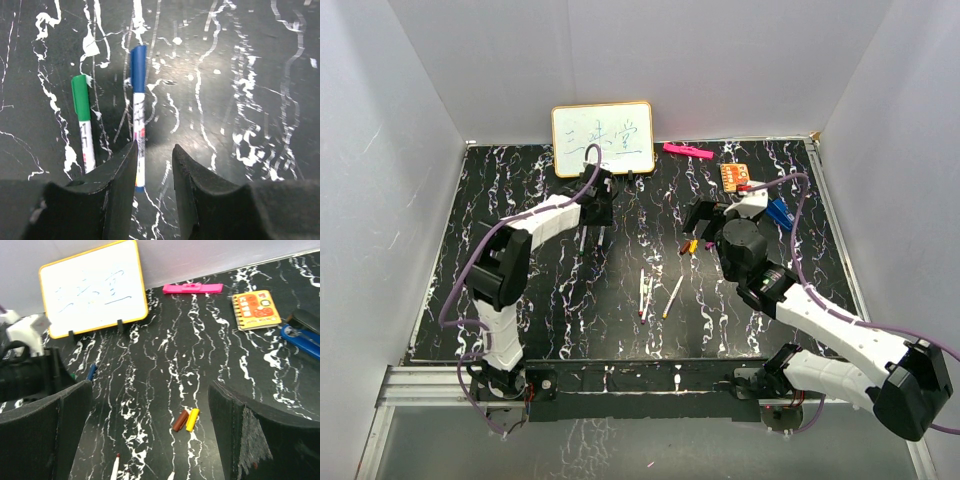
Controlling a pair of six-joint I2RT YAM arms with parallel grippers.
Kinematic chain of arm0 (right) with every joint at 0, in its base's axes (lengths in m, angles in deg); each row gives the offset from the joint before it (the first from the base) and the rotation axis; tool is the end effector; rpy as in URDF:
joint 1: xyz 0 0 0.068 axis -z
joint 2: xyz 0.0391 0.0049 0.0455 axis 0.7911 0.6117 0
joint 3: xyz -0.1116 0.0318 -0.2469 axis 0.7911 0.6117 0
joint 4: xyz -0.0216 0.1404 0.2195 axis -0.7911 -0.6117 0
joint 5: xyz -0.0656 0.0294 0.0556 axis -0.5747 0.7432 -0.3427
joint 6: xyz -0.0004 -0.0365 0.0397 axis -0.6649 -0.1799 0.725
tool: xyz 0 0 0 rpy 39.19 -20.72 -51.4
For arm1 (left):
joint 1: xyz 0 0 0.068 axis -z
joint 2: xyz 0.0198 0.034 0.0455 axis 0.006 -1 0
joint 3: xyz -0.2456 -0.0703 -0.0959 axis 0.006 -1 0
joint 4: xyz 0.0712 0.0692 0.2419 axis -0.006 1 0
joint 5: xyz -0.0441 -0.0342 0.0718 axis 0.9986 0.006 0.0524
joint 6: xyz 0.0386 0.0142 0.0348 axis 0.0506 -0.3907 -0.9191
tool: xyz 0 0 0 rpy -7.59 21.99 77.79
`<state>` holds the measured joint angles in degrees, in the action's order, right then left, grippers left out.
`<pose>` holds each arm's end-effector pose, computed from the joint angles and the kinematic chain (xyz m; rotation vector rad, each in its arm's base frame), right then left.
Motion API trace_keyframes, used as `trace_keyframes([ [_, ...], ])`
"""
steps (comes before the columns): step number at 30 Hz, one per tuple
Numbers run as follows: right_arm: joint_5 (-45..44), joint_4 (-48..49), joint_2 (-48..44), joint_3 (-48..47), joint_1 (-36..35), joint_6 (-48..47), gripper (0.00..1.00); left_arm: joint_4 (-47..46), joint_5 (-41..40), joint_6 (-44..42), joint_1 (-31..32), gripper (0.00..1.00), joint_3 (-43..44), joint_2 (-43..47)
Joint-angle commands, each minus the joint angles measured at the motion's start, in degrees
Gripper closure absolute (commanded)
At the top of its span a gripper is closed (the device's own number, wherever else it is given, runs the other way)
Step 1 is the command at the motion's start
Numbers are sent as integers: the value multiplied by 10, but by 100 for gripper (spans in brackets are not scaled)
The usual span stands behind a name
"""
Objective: Insert the pens into the pen caps
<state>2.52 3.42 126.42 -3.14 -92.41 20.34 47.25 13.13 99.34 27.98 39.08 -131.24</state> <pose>0.1893 0.1315 0.3012 0.1900 1.7026 0.2363 0.3787 -0.1915 0.2021 0.0801 2.3724 -0.1938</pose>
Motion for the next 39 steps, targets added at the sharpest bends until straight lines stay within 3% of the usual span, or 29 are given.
trace_keyframes([
  [1,-55,44,-14,-3,0,-12,2,24,20,-10,43,67,-26,77],
  [12,-66,-36,28,-28,7,34,2,60,36,11,147,65,-87,120],
  [21,-61,-50,23,-10,10,52,2,67,49,30,185,52,-105,114],
  [39,-53,-59,22,5,12,68,2,77,9,54,222,49,-129,103],
])
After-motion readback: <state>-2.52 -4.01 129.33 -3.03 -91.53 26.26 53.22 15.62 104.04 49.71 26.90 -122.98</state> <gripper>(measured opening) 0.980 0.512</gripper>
